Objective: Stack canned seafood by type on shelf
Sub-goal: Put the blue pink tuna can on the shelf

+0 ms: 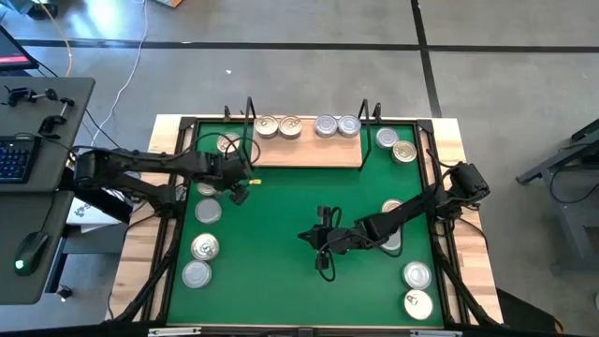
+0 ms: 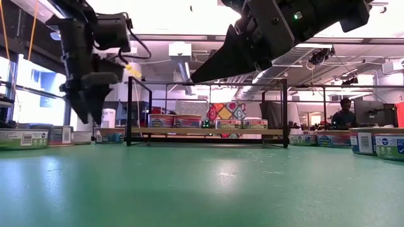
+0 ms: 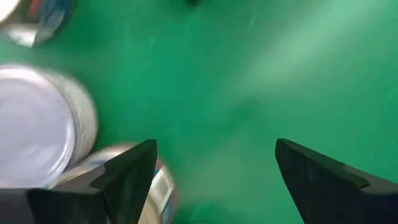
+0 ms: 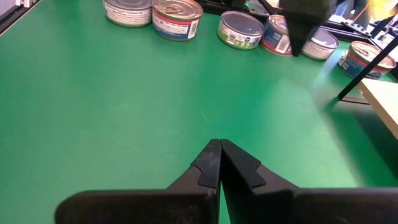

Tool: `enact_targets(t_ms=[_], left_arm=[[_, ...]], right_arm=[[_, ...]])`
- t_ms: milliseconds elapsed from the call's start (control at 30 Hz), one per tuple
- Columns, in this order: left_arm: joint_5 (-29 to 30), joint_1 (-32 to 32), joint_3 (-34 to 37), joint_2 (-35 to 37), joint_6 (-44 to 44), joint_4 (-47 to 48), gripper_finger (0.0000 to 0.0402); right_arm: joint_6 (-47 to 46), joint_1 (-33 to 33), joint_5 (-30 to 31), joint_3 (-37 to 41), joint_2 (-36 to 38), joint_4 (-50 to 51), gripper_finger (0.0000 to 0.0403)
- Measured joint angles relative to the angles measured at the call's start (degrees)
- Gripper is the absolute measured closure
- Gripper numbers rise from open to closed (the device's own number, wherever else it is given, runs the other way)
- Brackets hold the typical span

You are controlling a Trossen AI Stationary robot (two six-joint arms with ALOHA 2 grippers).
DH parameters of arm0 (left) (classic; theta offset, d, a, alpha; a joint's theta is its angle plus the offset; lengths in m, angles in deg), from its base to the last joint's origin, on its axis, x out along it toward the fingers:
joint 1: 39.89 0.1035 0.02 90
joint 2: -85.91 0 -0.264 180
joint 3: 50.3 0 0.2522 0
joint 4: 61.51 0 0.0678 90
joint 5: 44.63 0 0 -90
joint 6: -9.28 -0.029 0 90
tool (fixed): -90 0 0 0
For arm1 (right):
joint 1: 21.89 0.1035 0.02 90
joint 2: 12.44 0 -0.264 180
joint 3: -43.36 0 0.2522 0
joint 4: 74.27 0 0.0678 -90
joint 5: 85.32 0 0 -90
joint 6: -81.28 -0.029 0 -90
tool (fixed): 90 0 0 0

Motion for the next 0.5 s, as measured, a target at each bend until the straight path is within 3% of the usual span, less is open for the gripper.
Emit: enact_targets(t_ms=[267, 367, 500], left_arm=[[2.04, -2.68, 0.04, 2.40, 6.95, 7.97, 0.0089], [2.12, -2.36, 0.52, 2.86, 8.21, 11.78, 0.0114], [-1.67, -1.61, 2.99, 2.82, 7.29, 8.06, 0.0159]], right_arm=[[-0.01, 0.00, 0.00, 0.00, 0.00, 0.00, 0.0403], [-0.01, 0.00, 0.00, 0.00, 0.00, -0.02, 0.0403], [-0.01, 0.00, 0.01, 0.00, 0.00, -0.11, 0.0403]])
